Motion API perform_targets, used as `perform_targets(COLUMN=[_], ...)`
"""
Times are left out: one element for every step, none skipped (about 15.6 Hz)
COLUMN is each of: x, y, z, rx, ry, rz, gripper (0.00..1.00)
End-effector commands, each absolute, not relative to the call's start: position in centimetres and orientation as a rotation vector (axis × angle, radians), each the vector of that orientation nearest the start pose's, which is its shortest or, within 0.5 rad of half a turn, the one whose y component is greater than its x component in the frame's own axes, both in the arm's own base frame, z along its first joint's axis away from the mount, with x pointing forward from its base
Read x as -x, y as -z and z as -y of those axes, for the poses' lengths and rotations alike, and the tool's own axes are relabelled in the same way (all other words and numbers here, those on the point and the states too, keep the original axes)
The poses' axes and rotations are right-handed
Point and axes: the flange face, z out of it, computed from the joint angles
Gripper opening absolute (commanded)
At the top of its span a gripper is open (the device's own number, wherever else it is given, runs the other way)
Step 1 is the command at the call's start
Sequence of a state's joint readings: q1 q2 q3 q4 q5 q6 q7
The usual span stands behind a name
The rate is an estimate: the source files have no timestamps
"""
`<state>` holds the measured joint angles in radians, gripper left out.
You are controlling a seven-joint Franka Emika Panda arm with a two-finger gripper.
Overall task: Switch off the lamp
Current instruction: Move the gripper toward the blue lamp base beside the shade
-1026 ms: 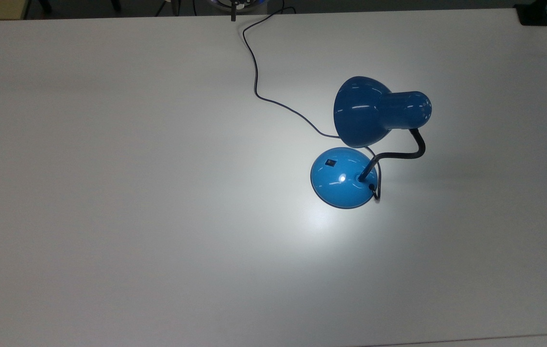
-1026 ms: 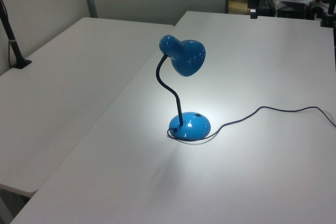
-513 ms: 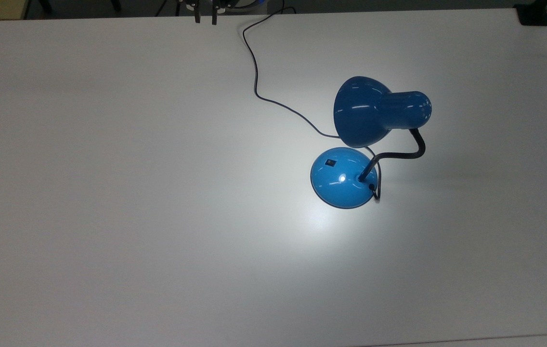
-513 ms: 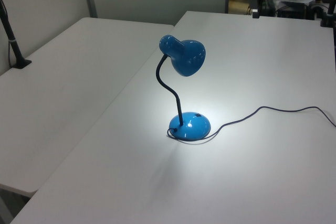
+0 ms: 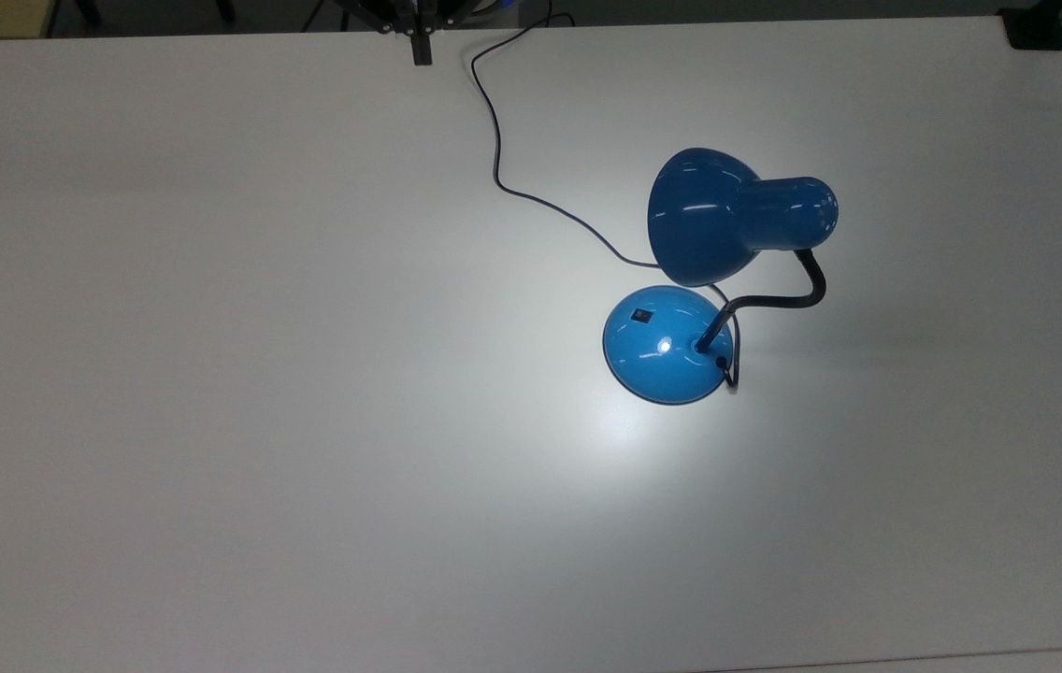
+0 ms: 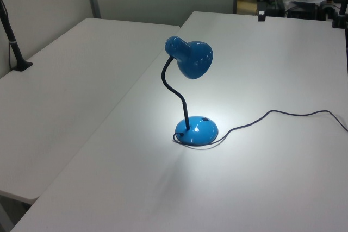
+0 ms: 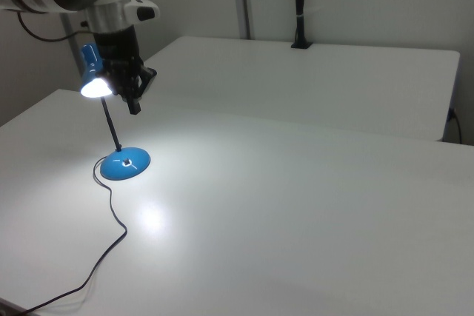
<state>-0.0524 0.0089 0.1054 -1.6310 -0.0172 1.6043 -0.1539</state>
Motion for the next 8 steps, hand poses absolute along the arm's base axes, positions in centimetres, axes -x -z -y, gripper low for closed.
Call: perform_targets(x=[-57.9,-58.5,-58.9,-59.6,-60.0,-60.4,-61.0,-61.3], y=[-56.1,-55.0,-53.7,-52.5,-50.9,-50.1,-48.6,-47.5], z=[-4.1,-4.6,-6.2,-7.6,-9.4,-10.2,-11.4,-13.0], rx=[3.038,3.032,3.021,3.014,3.005,3.002,2.992,2.977], ry=[-0.048,-0.045,-0.038,-0.005,0.015,0.057,0.098,0.119], rz=[0.590,0.612,0.653,0.683,0.724,0.741,0.768,0.803], gripper=[0.00,0.00,0.00,0.00,0.00,0.00,0.00,0.00])
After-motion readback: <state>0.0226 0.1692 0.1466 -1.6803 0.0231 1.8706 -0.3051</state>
